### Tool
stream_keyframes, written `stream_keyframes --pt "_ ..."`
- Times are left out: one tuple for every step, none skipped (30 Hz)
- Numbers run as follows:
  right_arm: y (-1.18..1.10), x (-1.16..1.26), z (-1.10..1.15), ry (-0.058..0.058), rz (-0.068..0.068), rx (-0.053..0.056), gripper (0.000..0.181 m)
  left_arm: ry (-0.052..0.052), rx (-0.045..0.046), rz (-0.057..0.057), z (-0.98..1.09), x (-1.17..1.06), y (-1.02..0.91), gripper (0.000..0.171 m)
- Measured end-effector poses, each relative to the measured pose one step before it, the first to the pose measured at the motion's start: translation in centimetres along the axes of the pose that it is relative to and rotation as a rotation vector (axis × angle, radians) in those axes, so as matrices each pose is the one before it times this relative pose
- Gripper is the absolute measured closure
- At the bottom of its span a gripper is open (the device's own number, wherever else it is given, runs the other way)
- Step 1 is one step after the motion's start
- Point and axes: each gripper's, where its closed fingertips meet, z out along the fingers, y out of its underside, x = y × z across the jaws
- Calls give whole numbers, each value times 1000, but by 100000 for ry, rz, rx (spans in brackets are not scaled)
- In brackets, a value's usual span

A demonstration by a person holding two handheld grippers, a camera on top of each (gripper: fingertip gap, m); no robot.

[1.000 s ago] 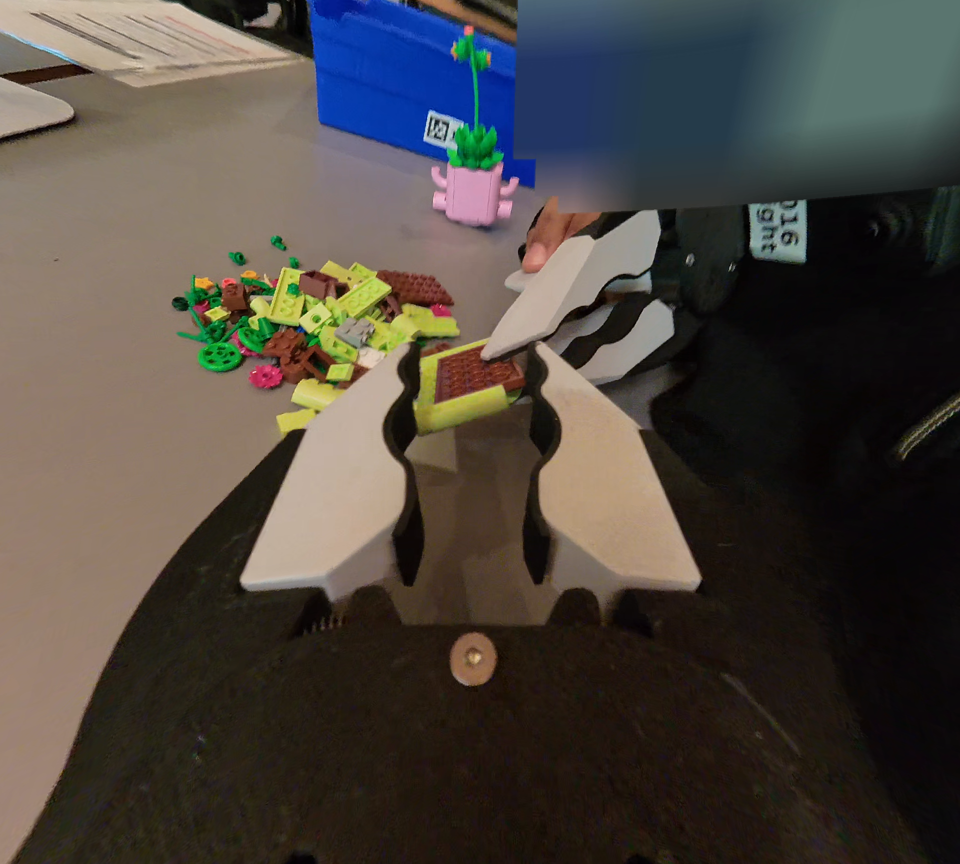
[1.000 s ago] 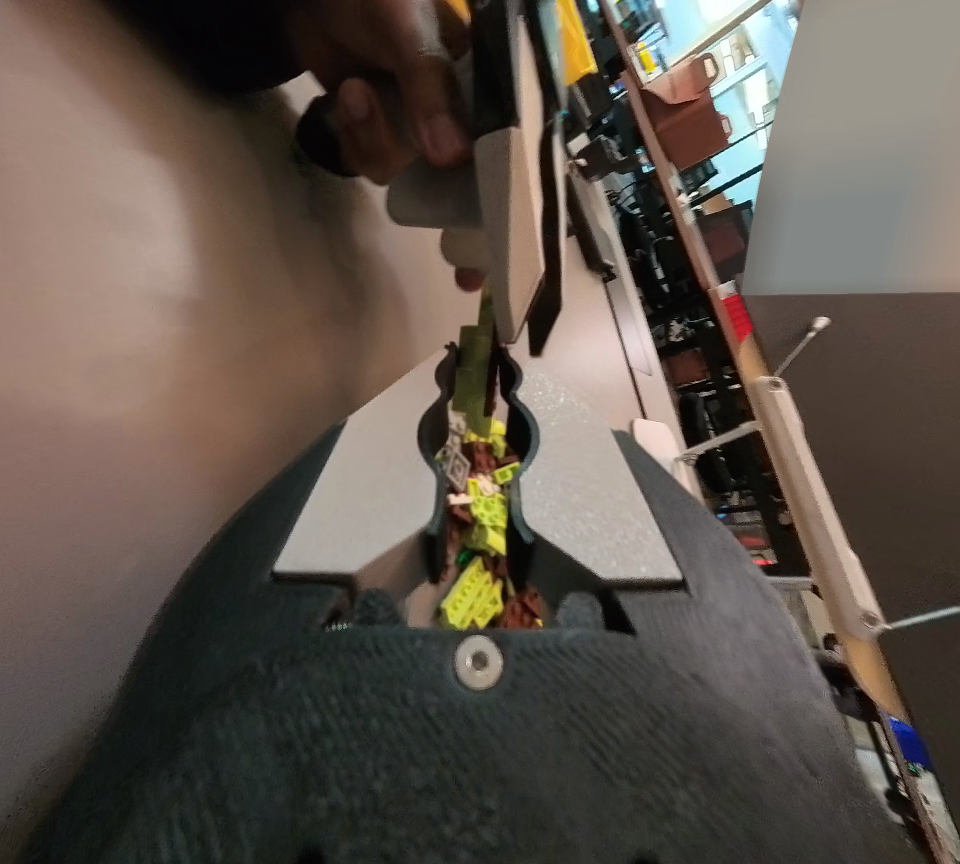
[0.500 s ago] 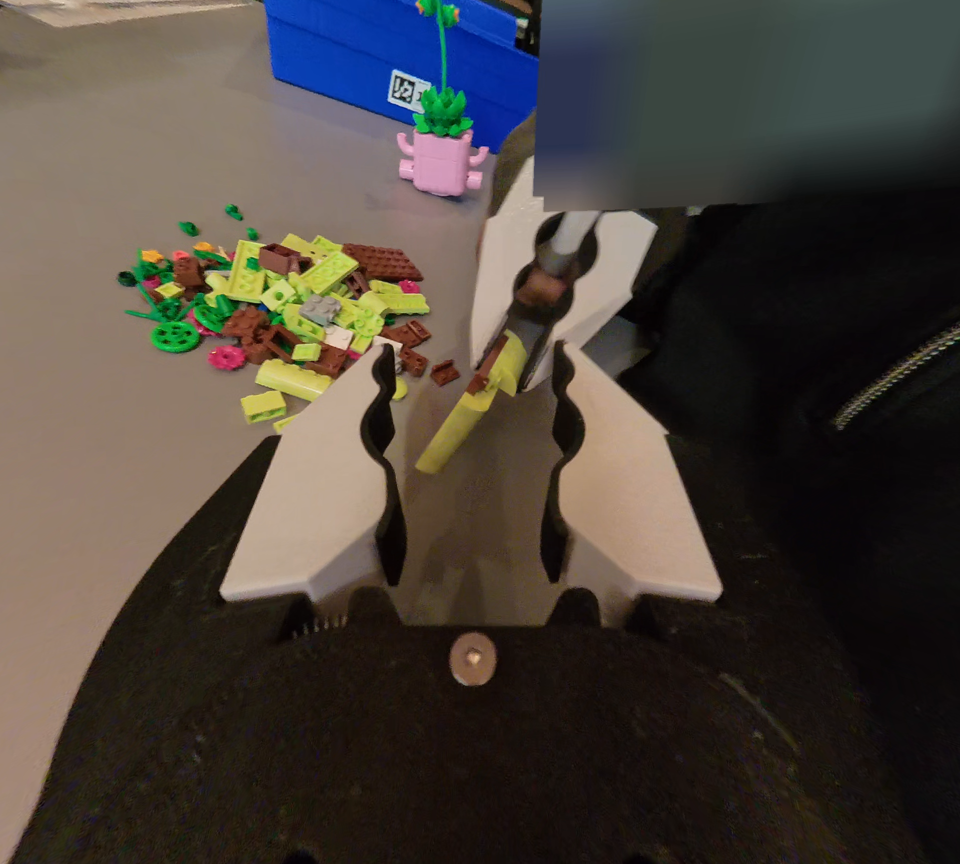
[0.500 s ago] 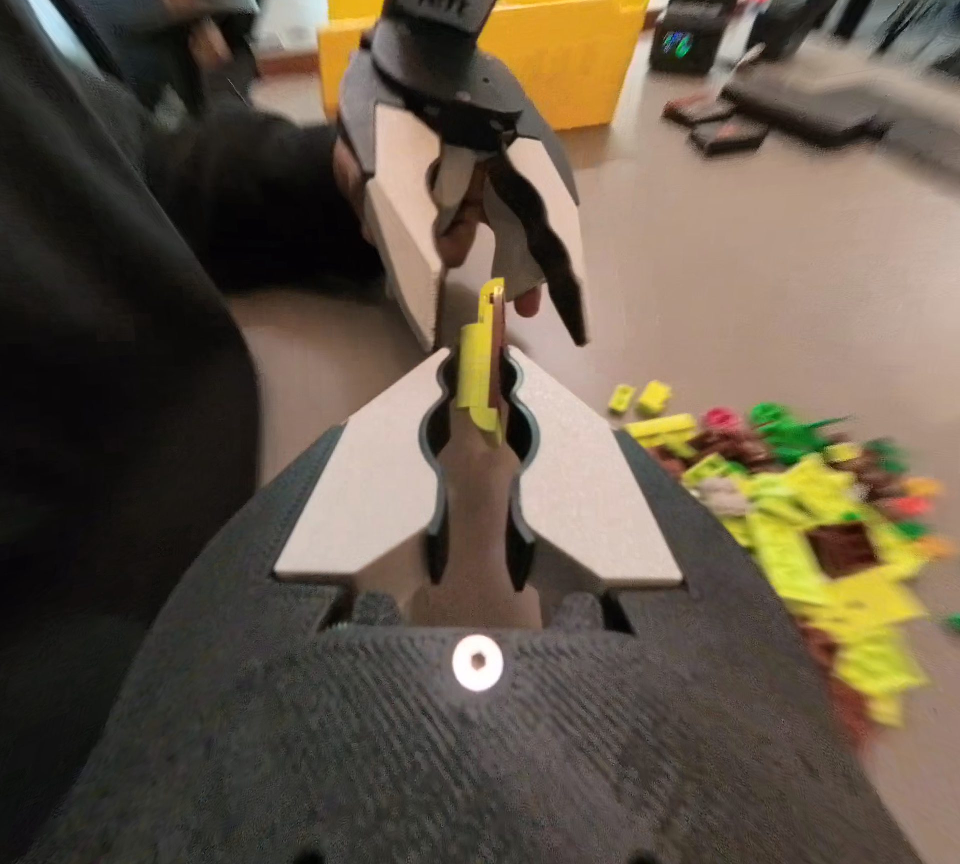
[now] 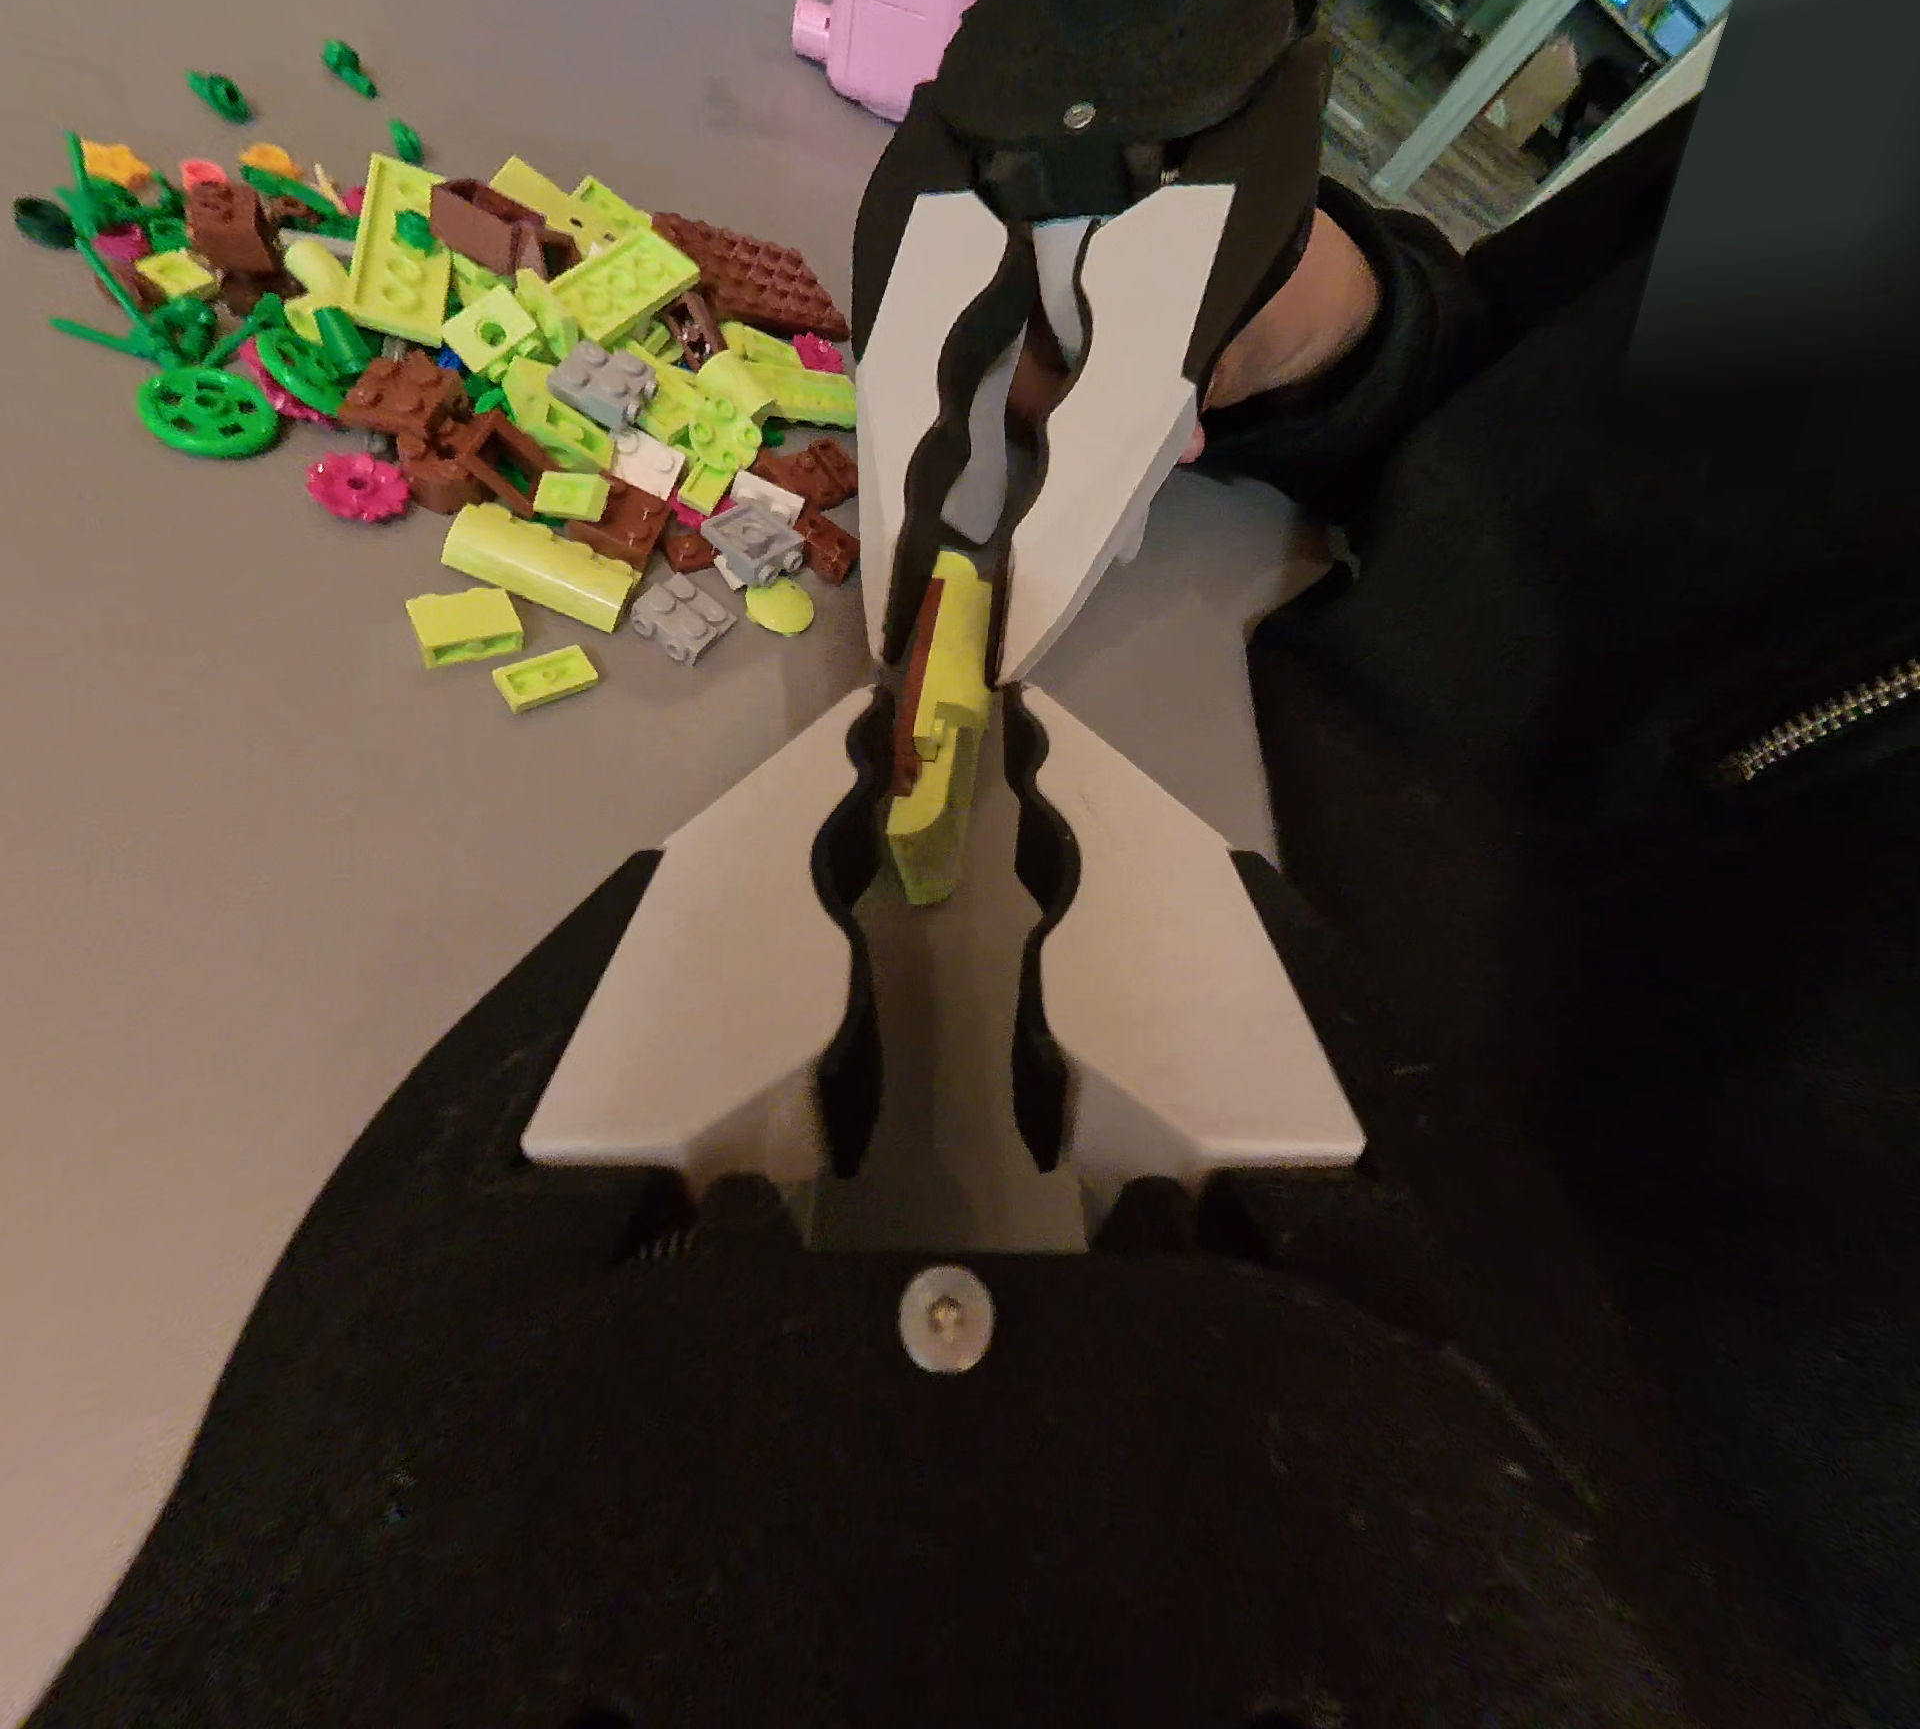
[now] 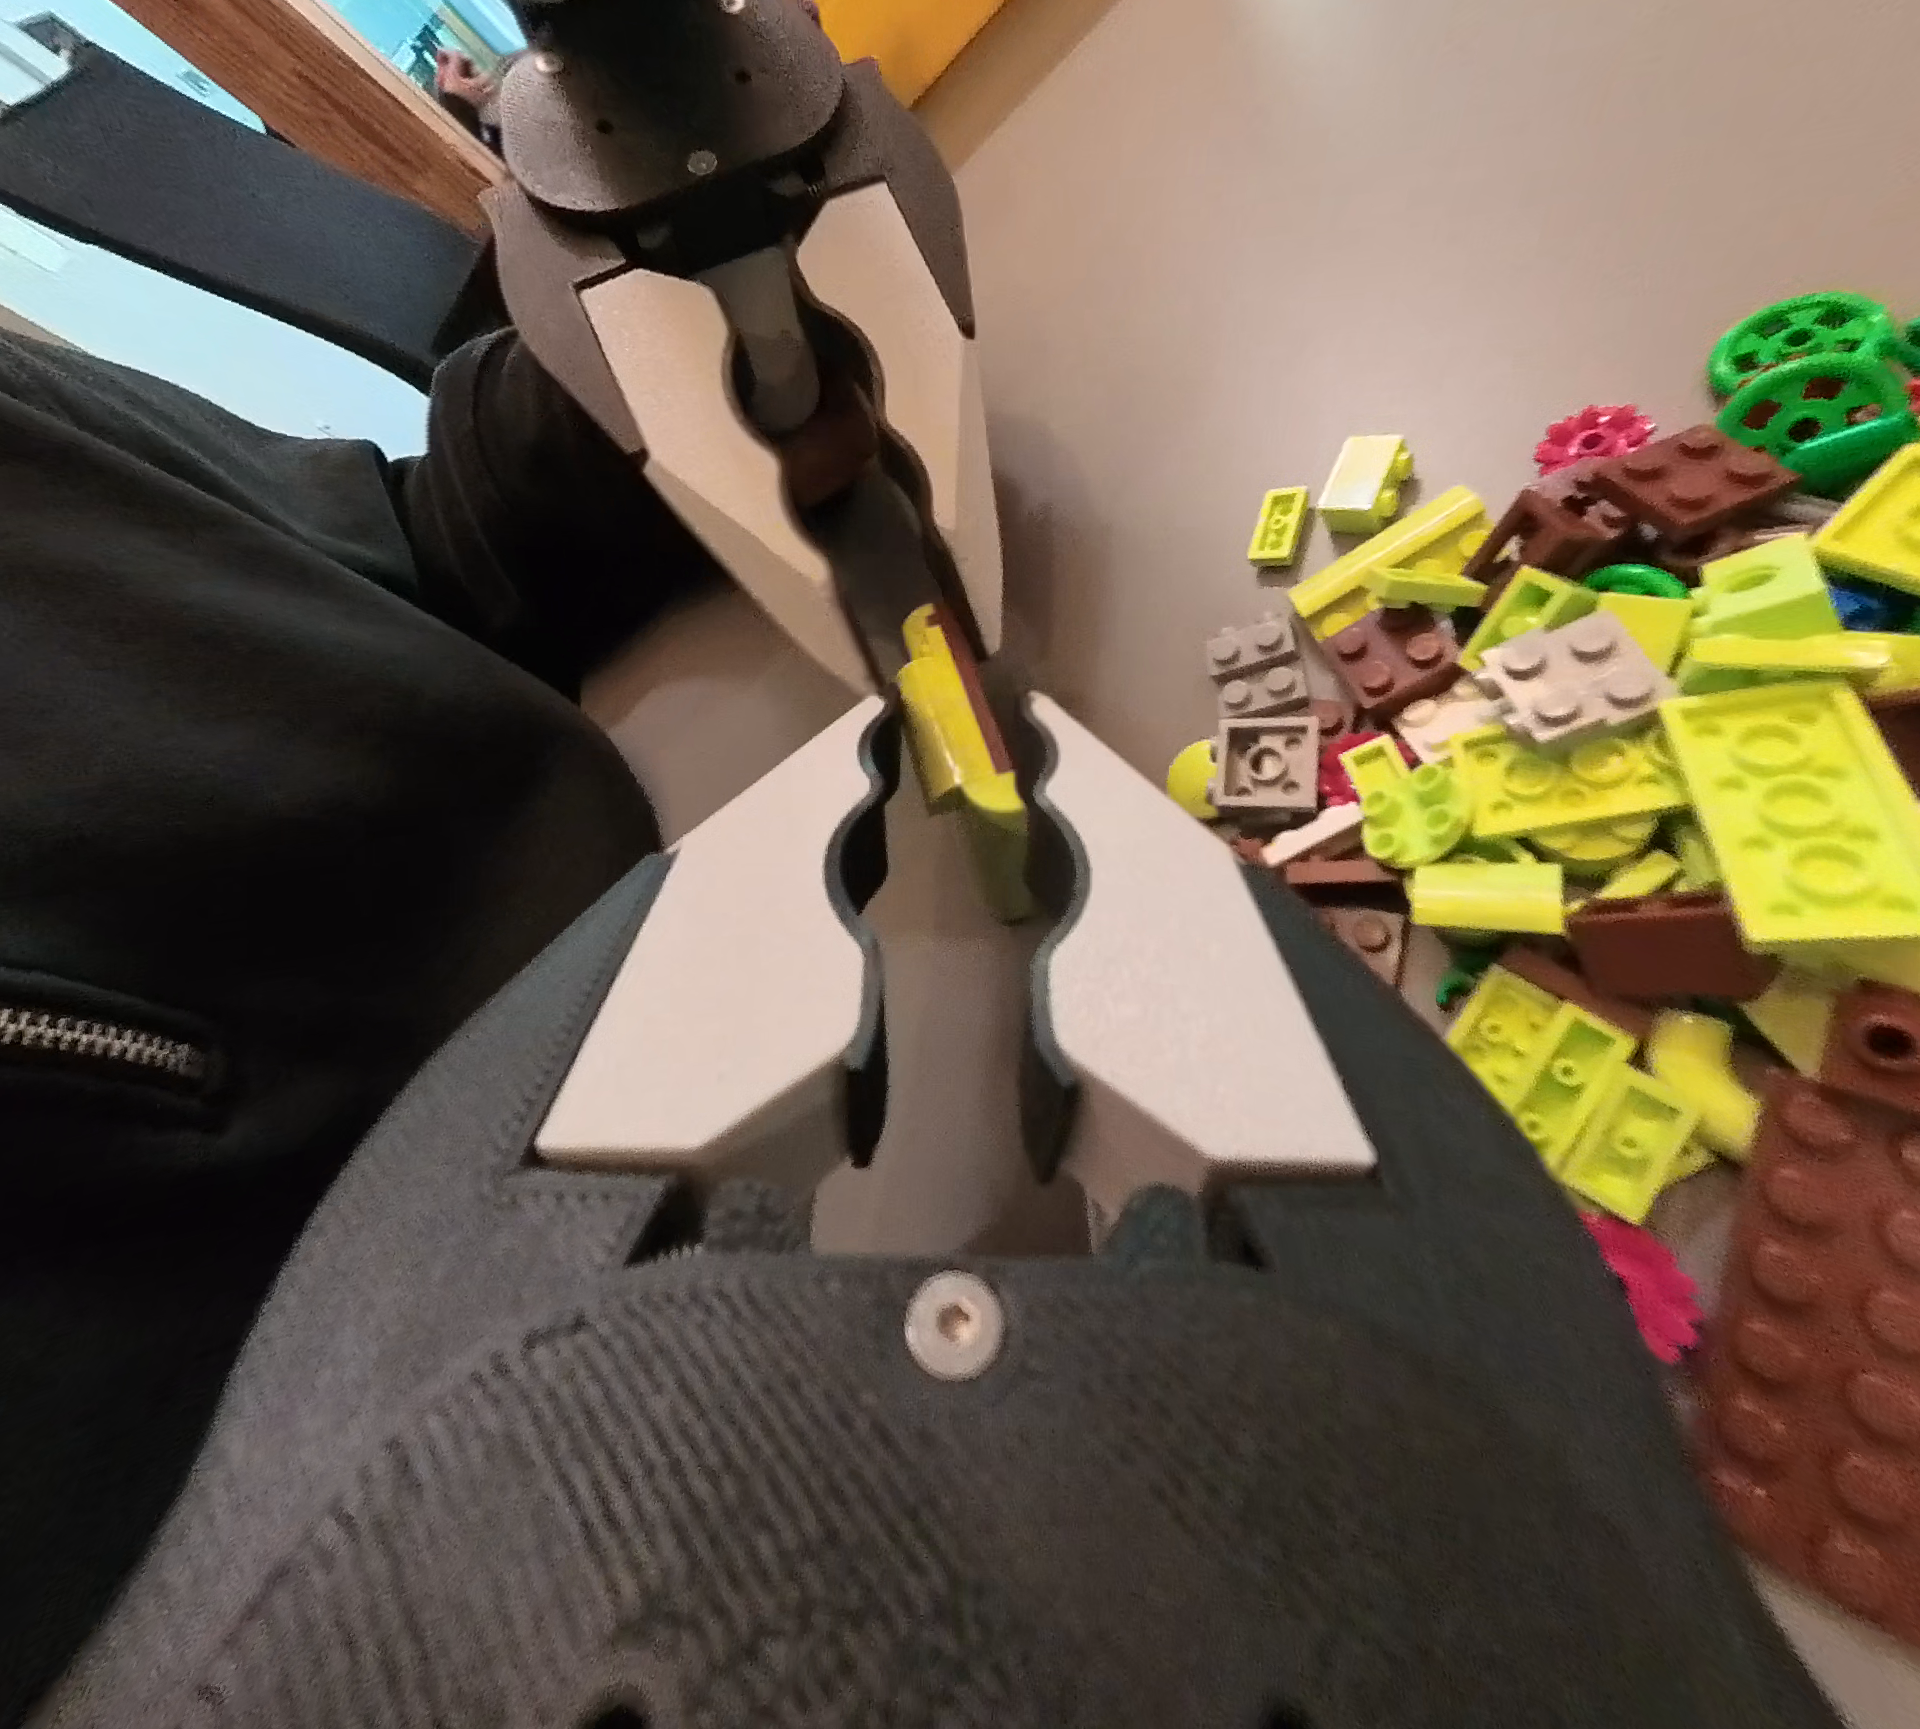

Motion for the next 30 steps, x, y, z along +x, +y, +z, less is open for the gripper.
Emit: stream_keyframes --pt "-63 176 -105 1373 -1004 217 158 -135 -317 -2492 -25 -245 89 158" --pt "-84 206 -128 1902 -1884 260 155 -393 306 -2509 -55 -283 -18 158" --pt "-105 273 -147 2605 -2617 294 153 -513 301 -2312 -81 -289 -8 159" --pt "-110 365 -181 3410 -3394 257 151 -509 146 -2043 -81 -284 16 159" --pt "-145 469 -219 4302 -4320 327 150 -852 538 -1990 -82 -315 -67 160" --pt "-165 542 -254 4975 -5252 503 149 -842 878 -1830 -80 -292 -123 158" --pt "-195 580 -278 5265 -5704 549 150 -899 873 -1525 -78 -270 -117 153" --pt "-217 511 -286 4930 -5432 602 150 -1205 961 -935 -101 -282 -156 146" --pt "-276 360 -280 3637 -4492 1015 150 -1307 1112 -195 -121 -258 -189 142" --pt "-371 199 -296 2140 -3006 1596 151 -1011 1312 708 -157 -151 -229 140" --pt "-409 141 -305 1222 -1542 1988 151 -873 1420 1636 -182 -62 -252 139" --pt "-426 157 -325 712 -560 2196 151 -834 1281 2256 -175 2 -244 138" --pt "-370 133 -315 160 123 2064 151 36 668 2690 -156 187 -162 137" --pt "-275 108 -282 -412 647 1574 151 1208 -290 2964 -98 414 -23 136" --pt "-174 61 -246 -887 803 991 150 1788 -1317 3316 -22 559 126 135" --pt "-82 -52 -194 -1488 498 456 150 328 -2556 3463 38 358 326 134" --pt "-27 -214 -126 -2241 29 84 151 -1122 -3344 3762 98 167 472 132" --pt "54 -341 -16 -2506 -95 -350 152 -1942 -3699 3719 140 26 548 131" --pt "154 -343 109 -1989 -132 -1021 151 -2127 -3417 3241 188 -17 525 129" --pt "249 -341 220 -1470 -783 -1528 150 -1817 -2602 2439 215 -13 398 125" --pt "300 -352 299 -1002 -1759 -1813 149 -1017 -1501 1615 199 43 211 124" --pt "328 -297 344 -194 -2430 -2016 149 35 -619 829 174 147 59 124" --pt "360 -258 387 232 -2789 -2239 149 115 -206 388 167 102 -4 124" --pt "349 -310 406 119 -2951 -2318 150 -886 -205 298 166 -92 1 126" --pt "294 -274 391 330 -2927 -1987 150 -1346 -1197 -121 159 -178 113 130" --pt "249 -213 383 685 -2664 -1666 151 -774 -1399 -315 146 -114 166 132" --pt "264 -179 367 612 -2243 -1735 151 -1297 -1340 -743 110 -215 167 134" --pt "302 -114 373 758 -1758 -1893 151 -1277 -1404 -539 96 -198 202 136" --pt "332 -19 349 1096 -1316 -1967 151 -874 -1479 150 71 -100 227 137" --pt "377 -30 335 729 -980 -2220 151 -459 -533 777 23 7 86 137"
